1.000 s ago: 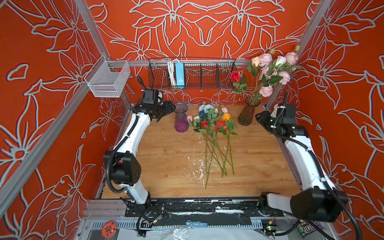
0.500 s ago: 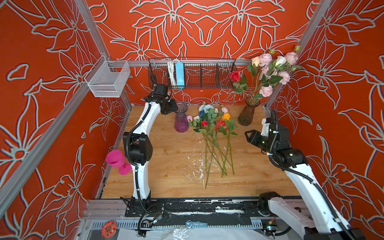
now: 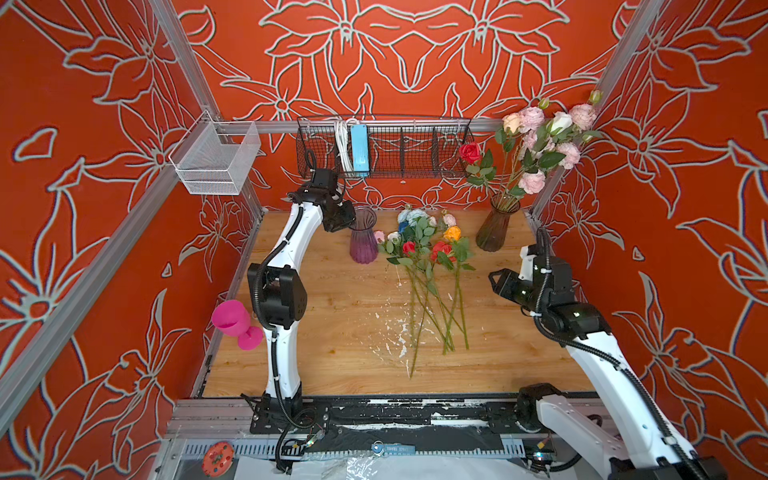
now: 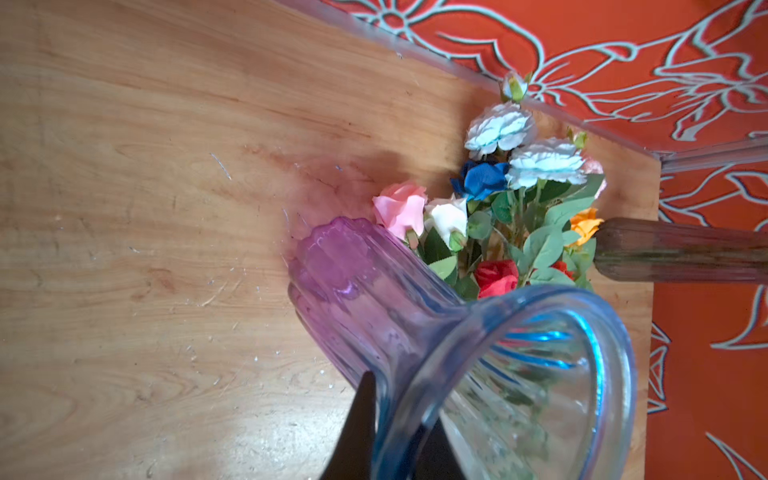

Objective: Arrange the flowers into the vase
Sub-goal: 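Carry the purple vase to the pile while the right gripper lowers onto stems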

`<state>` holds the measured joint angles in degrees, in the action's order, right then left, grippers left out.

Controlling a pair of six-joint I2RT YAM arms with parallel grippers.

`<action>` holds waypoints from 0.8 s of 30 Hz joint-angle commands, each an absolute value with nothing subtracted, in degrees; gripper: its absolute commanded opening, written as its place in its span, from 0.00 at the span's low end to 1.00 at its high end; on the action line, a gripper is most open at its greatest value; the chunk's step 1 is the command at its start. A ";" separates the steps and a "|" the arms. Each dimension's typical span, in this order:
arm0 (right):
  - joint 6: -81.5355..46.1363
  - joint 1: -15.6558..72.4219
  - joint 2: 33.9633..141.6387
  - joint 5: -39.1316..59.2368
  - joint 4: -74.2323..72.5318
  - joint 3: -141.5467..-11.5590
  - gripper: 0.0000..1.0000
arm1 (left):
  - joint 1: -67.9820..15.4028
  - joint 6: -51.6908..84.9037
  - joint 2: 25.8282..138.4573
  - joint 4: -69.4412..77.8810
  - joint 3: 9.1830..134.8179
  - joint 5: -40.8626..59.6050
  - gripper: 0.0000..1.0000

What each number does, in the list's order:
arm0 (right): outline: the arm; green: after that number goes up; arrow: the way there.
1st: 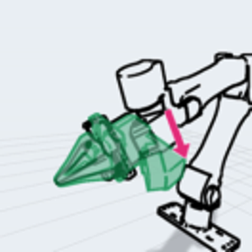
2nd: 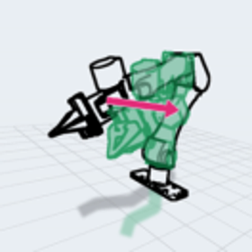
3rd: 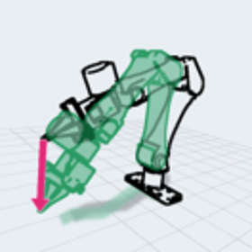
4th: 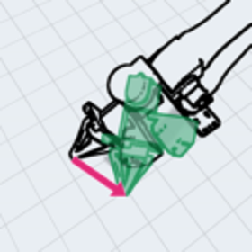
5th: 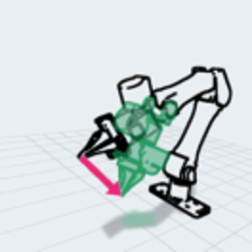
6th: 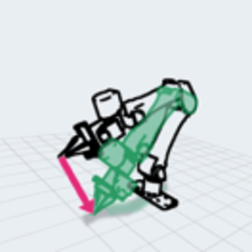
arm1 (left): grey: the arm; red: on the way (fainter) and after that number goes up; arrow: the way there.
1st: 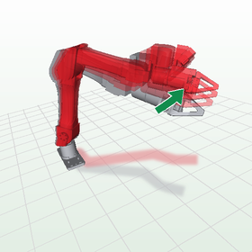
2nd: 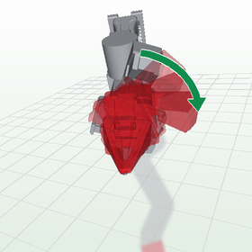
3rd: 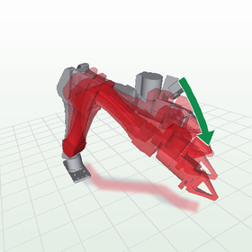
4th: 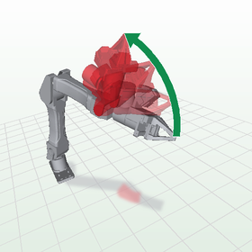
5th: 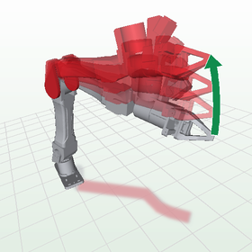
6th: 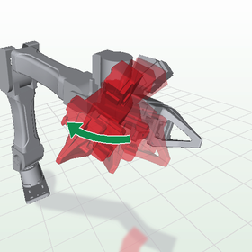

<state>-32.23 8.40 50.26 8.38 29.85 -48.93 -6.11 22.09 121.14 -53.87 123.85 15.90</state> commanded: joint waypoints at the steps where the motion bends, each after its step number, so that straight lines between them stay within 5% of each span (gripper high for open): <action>1: -32.00 8.91 50.36 8.28 27.81 -47.58 0.47 | -6.19 20.76 119.21 -56.40 123.62 16.37 0.00; 10: -30.67 15.29 56.74 5.51 23.62 -47.20 0.47 | -7.78 20.60 108.88 -57.78 116.16 20.56 0.00; 24: -27.24 24.87 87.78 5.50 17.07 -54.70 0.46 | -23.57 18.31 91.72 -62.00 95.47 18.40 0.00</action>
